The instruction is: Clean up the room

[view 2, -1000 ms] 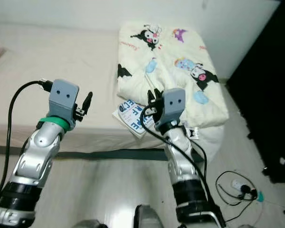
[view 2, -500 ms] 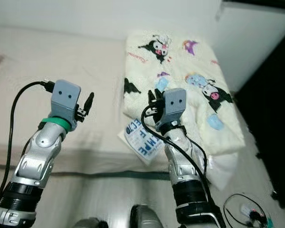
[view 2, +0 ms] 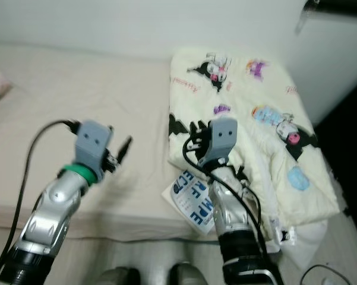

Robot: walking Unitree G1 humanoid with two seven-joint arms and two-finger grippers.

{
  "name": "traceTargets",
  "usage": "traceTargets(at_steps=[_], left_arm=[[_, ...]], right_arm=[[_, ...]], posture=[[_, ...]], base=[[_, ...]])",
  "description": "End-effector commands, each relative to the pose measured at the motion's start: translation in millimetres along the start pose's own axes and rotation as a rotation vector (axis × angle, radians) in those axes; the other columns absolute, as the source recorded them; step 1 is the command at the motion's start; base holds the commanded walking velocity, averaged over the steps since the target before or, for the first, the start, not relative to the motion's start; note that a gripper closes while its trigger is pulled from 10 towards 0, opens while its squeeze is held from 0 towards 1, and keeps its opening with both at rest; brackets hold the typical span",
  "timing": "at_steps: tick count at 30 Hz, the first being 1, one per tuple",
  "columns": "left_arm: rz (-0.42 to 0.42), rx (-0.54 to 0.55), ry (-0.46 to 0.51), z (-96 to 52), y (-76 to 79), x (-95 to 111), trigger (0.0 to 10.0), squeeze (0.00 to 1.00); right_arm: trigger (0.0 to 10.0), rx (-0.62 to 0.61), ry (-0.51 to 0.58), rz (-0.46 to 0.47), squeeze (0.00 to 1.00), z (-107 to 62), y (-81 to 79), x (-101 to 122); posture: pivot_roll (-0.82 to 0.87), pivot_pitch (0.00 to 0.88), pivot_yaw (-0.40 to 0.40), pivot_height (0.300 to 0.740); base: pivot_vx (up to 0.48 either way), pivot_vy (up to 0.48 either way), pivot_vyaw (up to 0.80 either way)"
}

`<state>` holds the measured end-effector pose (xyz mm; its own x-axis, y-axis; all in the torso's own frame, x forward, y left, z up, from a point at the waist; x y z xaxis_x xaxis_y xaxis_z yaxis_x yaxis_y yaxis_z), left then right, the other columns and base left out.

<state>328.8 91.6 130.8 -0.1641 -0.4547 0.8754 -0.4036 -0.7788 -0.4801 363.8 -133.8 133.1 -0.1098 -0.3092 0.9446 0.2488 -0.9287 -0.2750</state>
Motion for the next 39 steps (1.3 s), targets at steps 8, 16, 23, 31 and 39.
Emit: traceTargets(at_steps=[8,16,23,31,39], left_arm=[[-0.004,0.000,0.004,-0.6,3.4,-0.1,10.0,0.00],[-0.012,0.001,0.019,-0.1,6.1,5.5,10.0,0.00],[-0.011,0.011,0.018,2.2,5.4,5.8,10.0,0.00],[-0.005,0.010,0.021,6.7,5.7,8.7,10.0,0.00],[0.007,0.000,0.020,6.2,4.8,9.7,10.0,0.00]], right_arm=[[10.0,-0.049,-0.044,0.062,0.00,-8.1,7.7,-14.8],[10.0,-0.072,-0.055,0.090,0.00,-12.7,17.2,-17.0],[10.0,-0.085,-0.081,0.099,0.00,-22.2,23.4,-23.6],[10.0,-0.184,-0.083,0.161,0.00,-39.7,44.5,-27.9],[10.0,-0.233,-0.075,0.413,0.00,-50.9,56.5,-34.1]], posture=[[0.00,0.046,0.021,0.673],[-0.01,0.058,0.023,0.648],[-0.01,0.067,0.025,0.628],[-0.03,0.083,0.044,0.593],[-0.01,0.109,0.058,0.583]], base=[[0.000,0.000,0.00],[0.000,0.000,0.00],[0.000,0.000,0.00],[0.000,0.000,0.00],[0.000,0.000,0.00]])
Point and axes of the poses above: a point about 5 cm out from each wrist's last joint towards the gripper, its own z axis pointing out of the wrist towards the gripper, its own x axis along the axis of the wrist's last joint, y = z × x, the point moved 4 cm from there along z, pointing out of the wrist towards the gripper, and after that the axes turned 12 degrees about z, right-handed, at the moved point
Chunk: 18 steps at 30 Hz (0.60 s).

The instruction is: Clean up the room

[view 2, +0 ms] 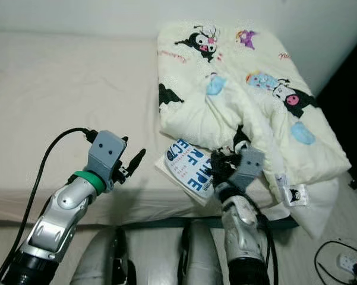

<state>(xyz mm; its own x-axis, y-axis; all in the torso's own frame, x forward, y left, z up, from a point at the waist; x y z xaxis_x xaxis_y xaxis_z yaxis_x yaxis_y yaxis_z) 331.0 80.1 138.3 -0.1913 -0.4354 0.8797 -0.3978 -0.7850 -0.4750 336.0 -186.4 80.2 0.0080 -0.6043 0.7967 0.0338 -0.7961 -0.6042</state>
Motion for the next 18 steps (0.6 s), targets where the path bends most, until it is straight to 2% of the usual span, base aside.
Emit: traceTargets(at_steps=[1,3,4,5,6,7,11,15,16,17,18], left_arm=[[0.014,-0.008,-0.013,-0.4,0.4,-1.6,10.0,0.00],[0.016,-0.005,-0.016,-1.3,-1.0,-1.4,10.0,0.00],[0.016,-0.005,-0.016,-1.3,-1.0,-1.4,10.0,0.00],[0.017,-0.003,-0.019,-1.8,-1.7,-1.8,10.0,0.00],[0.020,-0.002,-0.022,-2.4,-2.3,-2.1,10.0,0.00],[0.021,-0.001,-0.025,-3.1,-2.7,-2.5,10.0,0.00],[0.027,-0.001,-0.029,-4.2,-3.3,-3.3,10.0,0.00],[0.037,0.000,-0.039,-6.0,-5.8,-6.1,10.0,0.00],[0.038,0.002,-0.042,-6.4,-6.6,-6.9,10.0,0.00],[0.038,0.002,-0.042,-6.4,-6.6,-6.9,10.0,0.00],[0.040,0.001,-0.044,-6.8,-7.0,-7.6,10.0,0.00]], right_arm=[[10.0,0.001,-0.014,0.065,0.00,-3.4,2.1,-3.4],[10.0,0.005,-0.052,0.164,0.00,-8.4,7.5,-13.2],[10.0,0.005,-0.052,0.164,0.00,-8.4,7.5,-13.2],[10.0,0.037,-0.082,0.239,0.00,-12.1,6.7,-20.4],[10.0,0.061,-0.106,0.307,0.70,-15.2,5.4,-26.1],[10.0,0.081,-0.123,0.361,1.00,-17.8,4.2,-30.5],[10.0,0.069,-0.135,0.415,1.00,-21.4,7.4,-35.8],[10.0,-0.037,-0.121,0.401,1.00,-29.8,23.5,-43.0],[10.0,-0.083,-0.119,0.375,1.00,-34.4,30.6,-46.5],[10.0,-0.083,-0.119,0.375,1.00,-34.4,30.6,-46.5],[10.0,-0.138,-0.109,0.330,1.00,-40.1,39.4,-48.3]], posture=[[-0.01,0.109,0.058,0.583],[-0.01,0.122,0.060,0.583],[-0.01,0.122,0.060,0.583],[0.00,0.136,0.065,0.583],[0.00,0.148,0.069,0.583],[0.01,0.152,0.069,0.583],[0.01,0.160,0.066,0.583],[0.01,0.164,0.067,0.583],[0.01,0.168,0.069,0.583],[0.01,0.168,0.069,0.583],[0.01,0.170,0.071,0.583]], base=[[0.000,0.000,0.00],[0.000,0.000,0.00],[0.000,0.000,0.00],[0.000,0.000,0.00],[0.000,0.000,0.00],[0.000,0.000,0.00],[0.000,0.000,0.00],[0.000,0.000,0.00],[0.000,0.000,0.00],[0.000,0.000,0.00],[0.000,0.000,0.00]])
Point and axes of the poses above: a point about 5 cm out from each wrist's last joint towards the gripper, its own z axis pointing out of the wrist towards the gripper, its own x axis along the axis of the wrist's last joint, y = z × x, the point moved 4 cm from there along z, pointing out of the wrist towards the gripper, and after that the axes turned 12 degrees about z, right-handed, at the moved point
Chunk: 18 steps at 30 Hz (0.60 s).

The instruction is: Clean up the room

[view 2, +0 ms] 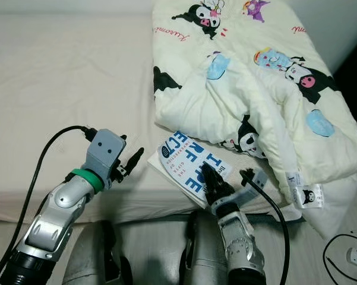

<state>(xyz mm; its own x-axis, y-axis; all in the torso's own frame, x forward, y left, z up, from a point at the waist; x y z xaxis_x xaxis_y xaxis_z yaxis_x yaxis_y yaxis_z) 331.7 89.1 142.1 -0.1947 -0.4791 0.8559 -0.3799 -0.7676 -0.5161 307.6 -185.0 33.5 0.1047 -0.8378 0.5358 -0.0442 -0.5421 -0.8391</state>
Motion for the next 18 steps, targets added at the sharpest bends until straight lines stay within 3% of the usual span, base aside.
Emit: traceTargets(at_steps=[1,4,7,12,13,14,15,18], left_arm=[[-0.007,-0.009,-0.027,-3.3,2.5,-6.9,10.0,0.00],[-0.004,-0.012,-0.029,-2.8,2.5,-7.0,10.0,0.00],[0.002,-0.017,-0.028,-1.4,2.1,-6.0,10.0,0.00],[0.008,-0.018,-0.028,-1.5,0.4,-5.3,10.0,0.00],[0.009,-0.015,-0.030,-1.8,-0.9,-5.6,10.0,0.00],[0.009,-0.015,-0.030,-1.8,-0.9,-5.6,10.0,0.00],[0.011,-0.009,-0.034,-2.5,-3.3,-6.2,10.0,0.00],[0.011,-0.008,-0.035,-2.9,-4.4,-6.2,10.0,0.00]], right_arm=[[10.0,-0.082,0.003,-0.018,1.00,-9.5,16.7,-5.7],[10.0,-0.187,0.045,-0.080,1.00,-20.4,36.7,-0.9],[10.0,-0.223,0.023,-0.083,1.00,-25.5,49.5,-3.4],[10.0,-0.187,0.007,-0.051,1.00,-22.0,46.9,-5.7],[10.0,-0.151,-0.007,-0.012,0.09,-18.6,42.2,-8.5],[10.0,-0.151,-0.007,-0.012,0.09,-18.6,42.2,-8.5],[10.0,-0.093,-0.037,0.003,0.00,-10.5,32.7,-13.0],[10.0,-0.052,-0.051,-0.002,0.00,-5.0,25.8,-15.2]], posture=[[0.01,0.170,0.071,0.583],[0.01,0.170,0.077,0.583],[0.02,0.173,0.083,0.583],[0.02,0.173,0.086,0.583],[0.02,0.177,0.091,0.583],[0.02,0.177,0.091,0.583],[0.03,0.183,0.100,0.583],[0.03,0.184,0.100,0.583]], base=[[0.000,0.000,0.00],[0.000,0.000,0.00],[0.000,0.000,0.00],[0.000,0.000,0.00],[0.000,0.000,0.00],[0.000,0.000,0.00],[0.000,0.000,0.00],[0.000,0.000,0.00]])
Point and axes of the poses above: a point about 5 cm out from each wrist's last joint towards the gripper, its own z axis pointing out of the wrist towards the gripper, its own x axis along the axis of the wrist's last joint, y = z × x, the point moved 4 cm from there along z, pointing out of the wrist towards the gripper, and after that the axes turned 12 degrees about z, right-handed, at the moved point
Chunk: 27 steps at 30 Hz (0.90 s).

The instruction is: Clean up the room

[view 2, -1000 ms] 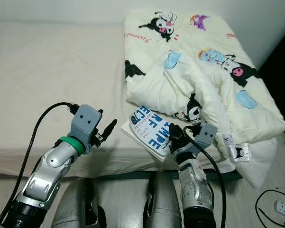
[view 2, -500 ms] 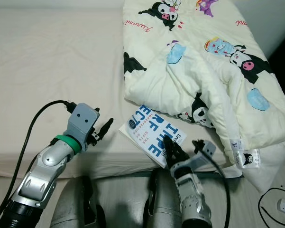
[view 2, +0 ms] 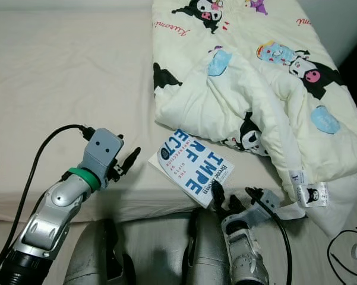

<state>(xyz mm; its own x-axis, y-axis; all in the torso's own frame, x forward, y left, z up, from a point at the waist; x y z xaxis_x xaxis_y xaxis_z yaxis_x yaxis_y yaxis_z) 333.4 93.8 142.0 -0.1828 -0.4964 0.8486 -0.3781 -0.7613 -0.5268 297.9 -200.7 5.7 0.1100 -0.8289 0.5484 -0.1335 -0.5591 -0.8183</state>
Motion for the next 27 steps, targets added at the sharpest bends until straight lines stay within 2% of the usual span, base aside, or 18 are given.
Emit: traceTargets(at_steps=[1,2,3,6,7,8,10,11,13,14,15,16,17,19,21,23,27], left_arm=[[0.001,-0.007,-0.018,-2.6,-0.2,-3.7,10.0,0.00],[0.001,-0.007,-0.018,-2.6,-0.2,-3.7,10.0,0.00],[0.003,-0.007,-0.019,-3.3,-0.3,-3.9,10.0,0.00],[0.004,-0.007,-0.020,-3.6,-1.0,-3.8,10.0,0.00],[0.004,-0.007,-0.020,-3.6,-1.0,-3.8,10.0,0.00],[0.006,-0.007,-0.021,-3.6,-1.3,-3.8,10.0,0.00],[0.007,-0.008,-0.021,-3.6,-1.3,-3.7,10.0,0.00],[0.007,-0.008,-0.020,-3.2,-0.9,-3.3,10.0,0.00],[0.006,-0.009,-0.017,-2.5,0.1,-2.0,10.0,0.00],[0.006,-0.009,-0.017,-2.5,0.1,-2.0,10.0,0.00],[0.005,-0.010,-0.016,-2.4,0.4,-1.6,10.0,0.00],[0.005,-0.010,-0.016,-2.4,0.4,-1.6,10.0,0.00],[0.004,-0.010,-0.019,-3.2,1.1,-2.6,10.0,0.00],[0.003,-0.011,-0.020,-3.8,1.5,-3.3,10.0,0.00],[0.002,-0.018,-0.022,-4.4,3.6,-4.0,10.0,0.00],[0.002,-0.020,-0.022,-4.3,4.3,-3.9,10.0,0.00],[0.001,-0.023,-0.017,-1.7,4.9,-1.3,10.0,0.00]], right_arm=[[10.0,0.071,-0.050,0.015,0.00,5.5,-13.4,-11.6],[10.0,0.071,-0.050,0.015,0.00,5.5,-13.4,-11.6],[10.0,0.118,-0.055,0.015,0.00,10.6,-23.8,-10.9],[10.0,0.193,-0.073,0.037,0.00,15.0,-39.9,-12.2],[10.0,0.193,-0.073,0.037,0.00,15.0,-39.9,-12.2],[10.0,0.253,-0.104,0.058,0.00,15.9,-53.9,-17.5],[10.0,0.273,-0.120,0.066,0.00,15.8,-58.4,-20.6],[10.0,0.289,-0.168,0.053,0.00,13.6,-62.3,-31.2],[10.0,0.285,-0.238,0.021,0.00,7.8,-59.1,-45.5],[10.0,0.285,-0.238,0.021,0.00,7.8,-59.1,-45.5],[10.0,0.255,-0.260,0.008,0.00,1.3,-49.0,-49.8],[10.0,0.255,-0.260,0.008,0.00,1.3,-49.0,-49.8],[10.0,0.225,-0.272,0.012,0.00,-10.3,-34.9,-49.2],[10.0,0.222,-0.281,0.019,0.00,-16.0,-30.6,-48.6],[10.0,0.265,-0.302,0.047,0.00,-25.8,-33.8,-46.3],[10.0,0.282,-0.308,0.057,0.00,-28.1,-36.7,-45.3],[10.0,0.323,-0.282,0.066,0.00,-24.5,-47.1,-36.0]], posture=[[0.04,0.185,0.101,0.583],[0.04,0.185,0.101,0.583],[0.04,0.185,0.103,0.583],[0.04,0.186,0.103,0.583],[0.04,0.186,0.103,0.583],[0.04,0.185,0.102,0.583],[0.04,0.185,0.102,0.583],[0.04,0.183,0.099,0.583],[0.04,0.183,0.096,0.583],[0.04,0.183,0.096,0.583],[0.04,0.184,0.092,0.583],[0.04,0.184,0.092,0.583],[0.03,0.188,0.095,0.583],[0.03,0.188,0.095,0.583],[0.02,0.190,0.097,0.583],[0.02,0.190,0.097,0.583],[0.02,0.190,0.097,0.583]], base=[[0.000,0.000,0.00],[0.000,0.000,0.00],[0.000,0.000,0.00],[0.000,0.000,0.00],[0.000,0.000,0.00],[0.000,0.000,0.00],[0.000,0.000,0.00],[0.000,0.000,0.00],[0.000,0.000,0.00],[0.000,0.000,0.00],[0.000,0.000,0.00],[0.000,0.000,0.00],[0.000,0.000,0.00],[0.000,0.000,0.00],[0.000,0.000,0.00],[0.000,0.000,0.00],[0.000,0.000,0.00]])
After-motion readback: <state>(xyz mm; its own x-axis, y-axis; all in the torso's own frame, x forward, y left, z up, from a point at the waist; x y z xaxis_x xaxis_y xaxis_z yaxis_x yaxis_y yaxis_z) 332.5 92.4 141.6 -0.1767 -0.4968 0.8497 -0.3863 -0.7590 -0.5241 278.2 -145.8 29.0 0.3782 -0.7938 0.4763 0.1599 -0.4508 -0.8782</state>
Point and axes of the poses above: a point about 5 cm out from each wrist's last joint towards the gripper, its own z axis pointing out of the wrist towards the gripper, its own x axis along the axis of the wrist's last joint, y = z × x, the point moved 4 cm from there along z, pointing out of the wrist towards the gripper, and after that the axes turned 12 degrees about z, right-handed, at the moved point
